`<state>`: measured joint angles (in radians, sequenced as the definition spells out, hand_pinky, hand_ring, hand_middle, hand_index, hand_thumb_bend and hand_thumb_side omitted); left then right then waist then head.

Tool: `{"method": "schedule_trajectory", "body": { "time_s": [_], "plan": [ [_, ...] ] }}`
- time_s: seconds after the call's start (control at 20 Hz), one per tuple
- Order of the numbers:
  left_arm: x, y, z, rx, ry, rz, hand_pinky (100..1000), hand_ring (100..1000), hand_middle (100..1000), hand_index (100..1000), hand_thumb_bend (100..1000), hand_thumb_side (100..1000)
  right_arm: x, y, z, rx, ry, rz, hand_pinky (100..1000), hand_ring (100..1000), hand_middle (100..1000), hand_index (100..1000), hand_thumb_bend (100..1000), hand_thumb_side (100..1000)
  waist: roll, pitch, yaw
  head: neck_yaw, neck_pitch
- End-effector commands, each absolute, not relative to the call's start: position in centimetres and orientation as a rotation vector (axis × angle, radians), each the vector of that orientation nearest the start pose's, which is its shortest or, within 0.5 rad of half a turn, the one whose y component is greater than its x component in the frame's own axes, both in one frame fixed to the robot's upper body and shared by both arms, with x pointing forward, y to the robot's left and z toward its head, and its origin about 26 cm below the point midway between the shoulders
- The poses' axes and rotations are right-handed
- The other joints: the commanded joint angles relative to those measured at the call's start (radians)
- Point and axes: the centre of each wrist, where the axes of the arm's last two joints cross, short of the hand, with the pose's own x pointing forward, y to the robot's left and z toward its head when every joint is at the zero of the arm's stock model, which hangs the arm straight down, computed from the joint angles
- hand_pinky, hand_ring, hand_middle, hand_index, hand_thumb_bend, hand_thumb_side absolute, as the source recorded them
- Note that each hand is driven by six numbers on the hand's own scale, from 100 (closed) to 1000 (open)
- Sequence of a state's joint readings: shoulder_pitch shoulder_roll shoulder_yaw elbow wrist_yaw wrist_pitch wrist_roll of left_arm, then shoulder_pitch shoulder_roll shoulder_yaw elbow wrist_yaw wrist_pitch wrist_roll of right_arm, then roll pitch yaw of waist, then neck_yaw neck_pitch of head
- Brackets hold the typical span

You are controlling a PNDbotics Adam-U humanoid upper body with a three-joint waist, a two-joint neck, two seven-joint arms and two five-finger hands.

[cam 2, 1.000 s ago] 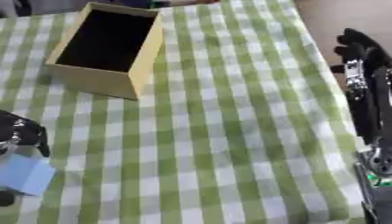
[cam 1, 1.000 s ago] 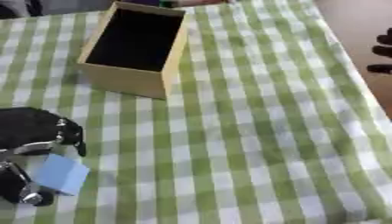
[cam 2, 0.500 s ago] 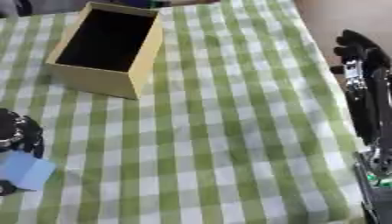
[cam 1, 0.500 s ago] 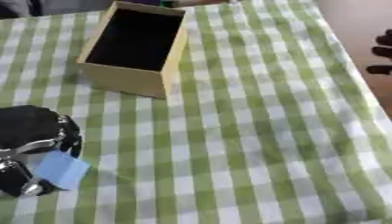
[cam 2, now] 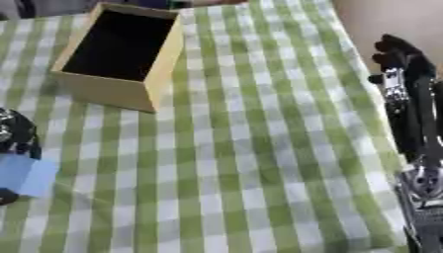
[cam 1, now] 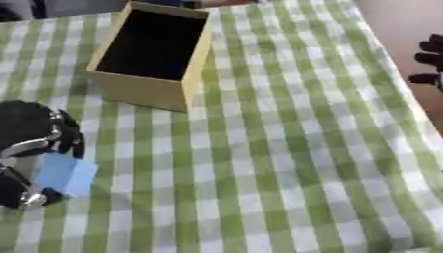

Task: Pick up objects on the table and place them in the box.

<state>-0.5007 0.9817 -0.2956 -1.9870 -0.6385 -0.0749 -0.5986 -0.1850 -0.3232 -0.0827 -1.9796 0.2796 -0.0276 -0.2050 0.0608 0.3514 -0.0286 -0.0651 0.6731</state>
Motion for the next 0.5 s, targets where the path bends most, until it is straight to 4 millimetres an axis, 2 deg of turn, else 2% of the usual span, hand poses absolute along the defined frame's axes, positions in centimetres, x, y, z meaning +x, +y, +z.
{"method": "schedule_trajectory", "body": {
  "time_s": [0.05, 0.3, 0.5],
  "plan": [
    [29.5, 27.7, 30.1, -1.456, 1.946, 2.636, 400, 436, 438, 500, 246, 100, 28.7, -29.5, 17.9, -0.692, -2.233, 0.261, 678, 819, 798, 893, 100, 1000, 0.002, -0.024, 0.002, 0.0, -0.001],
    [29.3, 26.1, 33.8, -1.485, 2.005, 2.491, 392, 434, 427, 488, 227, 100, 28.6, -29.5, 17.9, -0.694, -2.229, 0.266, 678, 819, 798, 893, 100, 1000, 0.01, -0.029, -0.004, 0.008, 0.004],
    [29.7, 24.9, 35.9, -1.476, 2.071, 2.436, 390, 433, 425, 484, 226, 100, 28.6, -29.6, 17.8, -0.696, -2.224, 0.27, 678, 820, 797, 894, 100, 1000, 0.016, -0.031, -0.009, 0.011, 0.003]
  ]
}}
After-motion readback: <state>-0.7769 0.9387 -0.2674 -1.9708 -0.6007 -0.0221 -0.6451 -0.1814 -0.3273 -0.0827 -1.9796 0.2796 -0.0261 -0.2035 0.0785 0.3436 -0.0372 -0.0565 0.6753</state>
